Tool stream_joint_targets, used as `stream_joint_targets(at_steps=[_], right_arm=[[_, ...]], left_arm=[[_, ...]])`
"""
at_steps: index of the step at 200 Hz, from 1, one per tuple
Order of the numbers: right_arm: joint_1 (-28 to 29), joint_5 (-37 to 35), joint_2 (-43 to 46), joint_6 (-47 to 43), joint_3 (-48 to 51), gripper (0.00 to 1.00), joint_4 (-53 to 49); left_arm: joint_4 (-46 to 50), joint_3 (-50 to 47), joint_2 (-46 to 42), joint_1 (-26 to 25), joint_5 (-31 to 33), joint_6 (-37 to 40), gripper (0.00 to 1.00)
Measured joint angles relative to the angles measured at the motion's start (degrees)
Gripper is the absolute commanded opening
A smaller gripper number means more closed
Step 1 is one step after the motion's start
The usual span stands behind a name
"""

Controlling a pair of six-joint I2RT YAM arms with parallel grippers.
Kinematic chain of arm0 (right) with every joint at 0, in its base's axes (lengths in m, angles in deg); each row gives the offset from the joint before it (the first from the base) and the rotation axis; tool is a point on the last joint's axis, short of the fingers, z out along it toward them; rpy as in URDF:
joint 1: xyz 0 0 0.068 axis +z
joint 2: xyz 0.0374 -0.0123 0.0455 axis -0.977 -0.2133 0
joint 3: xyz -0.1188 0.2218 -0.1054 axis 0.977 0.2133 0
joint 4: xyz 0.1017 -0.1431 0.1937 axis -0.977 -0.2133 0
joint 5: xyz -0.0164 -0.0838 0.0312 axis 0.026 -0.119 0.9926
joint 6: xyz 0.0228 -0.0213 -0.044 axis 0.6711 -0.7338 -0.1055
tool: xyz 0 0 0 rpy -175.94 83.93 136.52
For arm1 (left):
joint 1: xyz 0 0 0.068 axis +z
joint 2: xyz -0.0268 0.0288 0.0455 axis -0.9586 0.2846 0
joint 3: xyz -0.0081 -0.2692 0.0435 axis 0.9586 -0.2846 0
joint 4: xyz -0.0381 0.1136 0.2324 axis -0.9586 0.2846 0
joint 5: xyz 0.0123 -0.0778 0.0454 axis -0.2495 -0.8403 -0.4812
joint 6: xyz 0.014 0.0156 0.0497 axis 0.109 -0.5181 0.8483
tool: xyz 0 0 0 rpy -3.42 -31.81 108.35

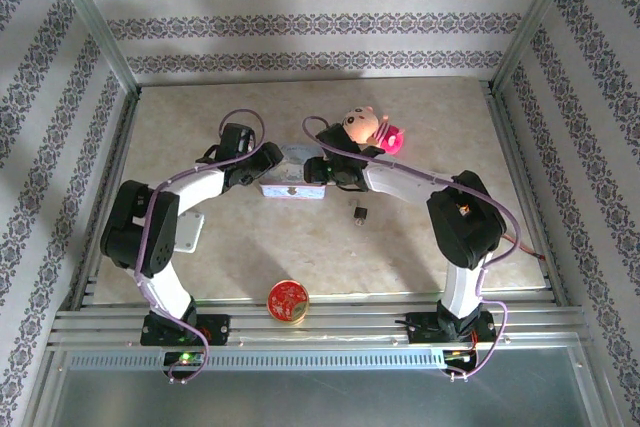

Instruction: Unlock a padlock with a key

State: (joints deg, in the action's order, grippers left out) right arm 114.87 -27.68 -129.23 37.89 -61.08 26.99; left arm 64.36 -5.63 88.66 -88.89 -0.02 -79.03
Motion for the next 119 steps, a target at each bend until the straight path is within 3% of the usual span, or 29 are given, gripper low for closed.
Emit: stream_joint_targets(at_steps=[23, 34, 45, 87, 119], right_arm=[[0.09, -1.49, 2.99, 0.22, 1.62, 0.66, -0.2], [0.0, -2.4, 5.09, 0.24, 2.62, 0.68, -0.63], [-0.35, -3.39, 7.58, -0.02, 3.76, 0.77, -1.01], [-2.14, -9.94, 19.41, -1.88, 9.38, 0.97, -1.81], [-3.37, -16.39, 29.49, -3.37, 16.04, 0.98, -2.14]], left_arm=[[1.27, -1.46, -4.39, 0.07, 0.15, -0.46, 1.0], [2.14, -2.14, -7.28, 0.15, 0.66, -0.55, 0.99], [3.13, -2.8, -10.54, 0.28, 1.46, -0.44, 0.99], [7.89, -5.73, -24.33, 2.91, 7.56, 2.14, 0.99], [12.85, -9.42, -34.86, 4.5, 16.59, 6.08, 0.99]])
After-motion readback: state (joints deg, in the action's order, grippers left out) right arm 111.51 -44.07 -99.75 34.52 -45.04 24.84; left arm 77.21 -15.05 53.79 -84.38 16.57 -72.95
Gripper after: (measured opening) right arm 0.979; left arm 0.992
